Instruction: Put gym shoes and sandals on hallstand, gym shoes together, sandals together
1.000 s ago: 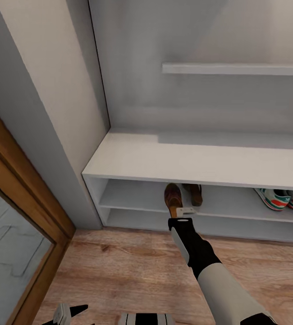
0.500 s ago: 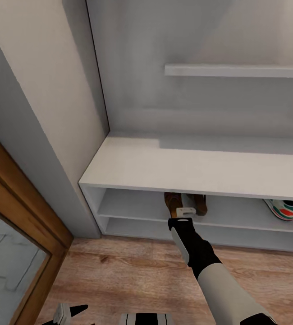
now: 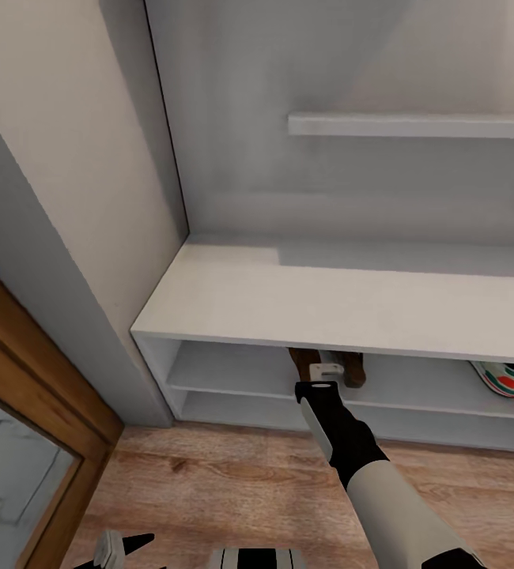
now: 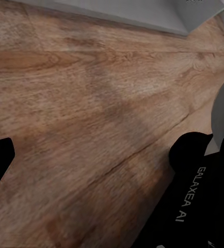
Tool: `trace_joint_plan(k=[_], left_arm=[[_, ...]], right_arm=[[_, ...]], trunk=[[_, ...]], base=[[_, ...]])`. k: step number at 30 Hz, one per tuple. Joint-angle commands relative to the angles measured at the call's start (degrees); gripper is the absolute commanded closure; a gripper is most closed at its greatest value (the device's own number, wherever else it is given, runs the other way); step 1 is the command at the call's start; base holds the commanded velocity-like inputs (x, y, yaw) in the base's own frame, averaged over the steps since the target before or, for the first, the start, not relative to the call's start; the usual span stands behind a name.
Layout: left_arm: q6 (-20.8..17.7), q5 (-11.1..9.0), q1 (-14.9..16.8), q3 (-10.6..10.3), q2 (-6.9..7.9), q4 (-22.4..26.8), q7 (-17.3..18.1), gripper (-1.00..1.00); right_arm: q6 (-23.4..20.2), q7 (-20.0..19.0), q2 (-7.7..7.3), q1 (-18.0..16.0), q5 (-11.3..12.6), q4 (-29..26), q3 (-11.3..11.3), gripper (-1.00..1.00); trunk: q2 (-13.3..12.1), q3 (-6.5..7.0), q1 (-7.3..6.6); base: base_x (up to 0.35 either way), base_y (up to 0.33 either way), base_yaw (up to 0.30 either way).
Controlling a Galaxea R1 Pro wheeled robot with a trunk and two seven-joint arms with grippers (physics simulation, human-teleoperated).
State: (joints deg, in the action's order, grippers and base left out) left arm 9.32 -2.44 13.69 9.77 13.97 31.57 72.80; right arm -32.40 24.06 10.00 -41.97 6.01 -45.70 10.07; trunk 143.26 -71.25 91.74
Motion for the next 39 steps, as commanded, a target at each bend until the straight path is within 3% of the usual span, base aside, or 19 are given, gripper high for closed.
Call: trace_joint_plan(k=[1,32,33,39], left_arm=[[0.43,-0.02,0.02,0.07,0.00,-0.04,0.15,-1.00],[0.44,-0.20,0.02,0.07,0.00,-0.10,0.15,-1.00],[0.44,-0.20,0.02,0.07,0.00,-0.09,0.15,-1.00],[0.44,-0.28,0.02,0.07,0.00,-0.10,0.15,-1.00]], right_arm=[[-0.09,0.55,0.00,-0.02,0.58,-0.03,0.14,1.00],[-0.04,0.55,0.00,-0.02,0.58,-0.42,0.21,1.00],[-0.04,0.55,0.00,-0.02,0.60,-0.47,0.21,-1.00],[-0.07,0.55,0.00,-0.04,0.58,-0.38,0.20,-1.00]], trunk=[[0.02,-0.04,0.01],[0.02,-0.04,0.01],[0.02,-0.04,0.01],[0.02,-0.04,0.01]], base=[[0.169,-0.102,0.000],[0.050,-0.005,0.000],[0.002,0.000,0.000],[0.000,0.000,0.000]])
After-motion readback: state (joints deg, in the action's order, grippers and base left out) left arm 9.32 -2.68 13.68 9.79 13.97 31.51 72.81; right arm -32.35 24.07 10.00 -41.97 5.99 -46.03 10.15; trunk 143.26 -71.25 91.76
